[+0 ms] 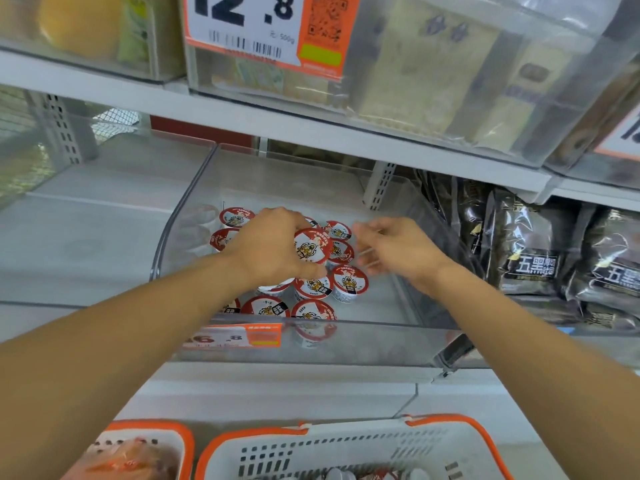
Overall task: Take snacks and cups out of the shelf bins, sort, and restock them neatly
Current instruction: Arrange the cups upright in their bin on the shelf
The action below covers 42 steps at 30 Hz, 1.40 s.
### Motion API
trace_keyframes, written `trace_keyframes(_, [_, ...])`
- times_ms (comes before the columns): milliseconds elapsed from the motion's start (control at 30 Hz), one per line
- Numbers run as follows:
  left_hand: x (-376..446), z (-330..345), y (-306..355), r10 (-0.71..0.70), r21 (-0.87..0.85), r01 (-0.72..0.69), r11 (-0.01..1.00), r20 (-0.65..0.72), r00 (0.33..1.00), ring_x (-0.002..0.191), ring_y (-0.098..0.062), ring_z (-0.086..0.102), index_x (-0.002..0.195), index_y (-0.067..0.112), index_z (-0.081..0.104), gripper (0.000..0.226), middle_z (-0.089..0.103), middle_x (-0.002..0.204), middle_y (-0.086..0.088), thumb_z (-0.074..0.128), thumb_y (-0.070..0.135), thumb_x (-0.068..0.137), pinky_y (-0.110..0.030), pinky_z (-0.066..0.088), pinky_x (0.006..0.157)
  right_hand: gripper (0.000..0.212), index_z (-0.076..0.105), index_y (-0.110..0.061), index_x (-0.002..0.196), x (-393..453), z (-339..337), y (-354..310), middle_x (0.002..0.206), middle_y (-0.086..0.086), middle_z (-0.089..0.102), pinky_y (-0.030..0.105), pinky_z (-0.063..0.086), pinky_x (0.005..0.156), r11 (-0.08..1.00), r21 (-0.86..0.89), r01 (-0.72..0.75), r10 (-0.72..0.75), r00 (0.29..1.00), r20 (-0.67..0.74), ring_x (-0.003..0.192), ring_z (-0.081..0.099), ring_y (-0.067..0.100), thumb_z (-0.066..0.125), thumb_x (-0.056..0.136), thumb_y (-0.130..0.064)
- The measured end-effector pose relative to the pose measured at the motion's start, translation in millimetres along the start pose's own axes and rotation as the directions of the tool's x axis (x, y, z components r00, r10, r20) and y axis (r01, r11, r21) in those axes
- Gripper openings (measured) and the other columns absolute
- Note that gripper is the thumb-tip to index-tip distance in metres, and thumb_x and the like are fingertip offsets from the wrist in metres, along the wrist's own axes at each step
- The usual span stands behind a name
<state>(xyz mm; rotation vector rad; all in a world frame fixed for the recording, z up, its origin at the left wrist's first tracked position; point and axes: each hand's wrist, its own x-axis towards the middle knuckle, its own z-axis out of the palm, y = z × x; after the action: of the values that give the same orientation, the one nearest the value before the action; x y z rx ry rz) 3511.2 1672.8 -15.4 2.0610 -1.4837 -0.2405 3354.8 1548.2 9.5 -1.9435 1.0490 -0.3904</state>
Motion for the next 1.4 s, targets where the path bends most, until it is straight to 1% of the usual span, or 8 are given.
trace_keyframes(200, [-1, 3, 32, 0.156, -0.084, -0.151, 0.985, 0.056, 0.986, 0.086, -0.001, 0.061, 0.127, 0.021, 0.066, 0.073, 0.07, 0.116, 0.005, 0.09, 0.046, 0.063, -0.007, 0.045, 0.075, 0.024, 0.063, 0.001, 0.111, -16, -8, -9, 0.091, 0.017, 0.076, 0.031, 0.063, 0.073, 0.979, 0.154, -0.132, 0.088, 0.961, 0.261, 0.079, 0.074, 0.025, 0.072, 0.088, 0.0])
trace_keyframes(433, [1, -9, 15, -0.191, -0.097, 0.199, 0.975, 0.094, 0.977, 0.071, -0.025, 0.065, 0.08, 0.008, 0.076, 0.046, 0.069, 0.074, -0.012, 0.061, 0.05, 0.093, -0.027, 0.046, 0.059, 0.022, 0.064, -0.005, 0.11, -24, -30, 14, 0.104, 0.013, 0.073, 0.029, 0.061, 0.081, 0.959, -0.105, -0.265, 0.284, 0.867, 0.409, 0.087, 0.072, 0.02, 0.066, 0.091, 0.005])
trace_keyframes(700, [5, -12, 30, -0.338, -0.382, 0.505, 0.774, 0.425, 0.84, 0.094, -0.021, 0.064, 0.11, 0.008, 0.062, 0.042, 0.07, 0.104, -0.009, 0.076, 0.038, 0.083, -0.036, 0.046, 0.085, 0.033, 0.066, -0.003, 0.119, -25, -24, 4, 0.109, 0.015, 0.074, 0.038, 0.06, 0.088, 0.85, -0.524, -0.049, 0.201, 0.95, 0.238, 0.093, 0.075, 0.025, 0.074, 0.087, -0.008])
trace_keyframes(867, [17, 8, 44, -0.341, -0.565, 0.472, 0.677, 0.328, 0.881, 0.099, -0.026, 0.07, 0.117, 0.001, 0.065, 0.065, 0.072, 0.112, -0.013, 0.079, 0.047, 0.074, -0.038, 0.054, 0.093, 0.08, 0.048, -0.021, 0.143, -32, -28, -16, 0.126, 0.007, 0.06, 0.038, 0.06, 0.09, 0.998, 0.038, 0.049, -0.06, 0.906, 0.419, 0.103, 0.072, 0.022, 0.086, 0.073, -0.013])
trace_keyframes(1033, [29, 21, 52, -0.229, -0.721, 0.387, 0.575, 0.313, 0.922, 0.106, -0.023, 0.067, 0.135, 0.0, 0.053, 0.062, 0.065, 0.127, -0.013, 0.057, 0.048, 0.095, -0.032, 0.054, 0.091, 0.063, 0.059, -0.003, 0.124, -11, -25, -4, 0.114, 0.012, 0.07, 0.034, 0.061, 0.085, 0.983, 0.18, 0.044, -0.079, 0.979, 0.189, 0.099, 0.073, 0.024, 0.089, 0.069, -0.012])
trace_keyframes(1167, [29, 30, 24, -0.157, -0.042, 0.172, 0.984, 0.241, 0.958, 0.141, -0.031, 0.033, 0.155, 0.024, 0.025, 0.073, 0.032, 0.157, -0.008, 0.047, 0.061, 0.096, -0.048, 0.035, 0.11, 0.049, 0.07, -0.009, 0.101, 16, -40, 5, 0.098, -0.002, 0.066, 0.023, 0.056, 0.067, 0.903, -0.402, 0.152, -0.217, 0.969, -0.121, 0.082, 0.064, 0.013, 0.095, 0.062, -0.023])
trace_keyframes(1267, [28, 43, 17, -0.071, 0.237, -0.047, 0.97, 0.466, 0.882, 0.152, -0.029, -0.013, 0.158, 0.04, 0.006, 0.088, -0.009, 0.167, 0.004, 0.046, 0.075, 0.087, -0.06, 0.002, 0.121, 0.046, 0.072, -0.008, 0.101, 48, -28, 7, 0.102, 0.006, 0.068, 0.026, 0.049, 0.072, 0.605, -0.786, 0.125, -0.263, 0.964, -0.049, 0.089, 0.064, 0.019, 0.094, 0.065, -0.026])
trace_keyframes(1400, [31, 50, 20, -0.09, 0.372, -0.15, 0.916, 0.556, 0.826, 0.152, -0.028, -0.014, 0.158, 0.04, -0.001, 0.093, -0.014, 0.166, 0.004, 0.039, 0.081, 0.085, -0.06, -0.002, 0.121, 0.066, 0.065, -0.009, 0.124, 81, -11, 18, 0.126, 0.011, 0.058, 0.033, 0.05, 0.096, 0.475, -0.871, 0.125, -0.164, 0.985, 0.052, 0.115, 0.06, 0.029, 0.093, 0.067, -0.023])
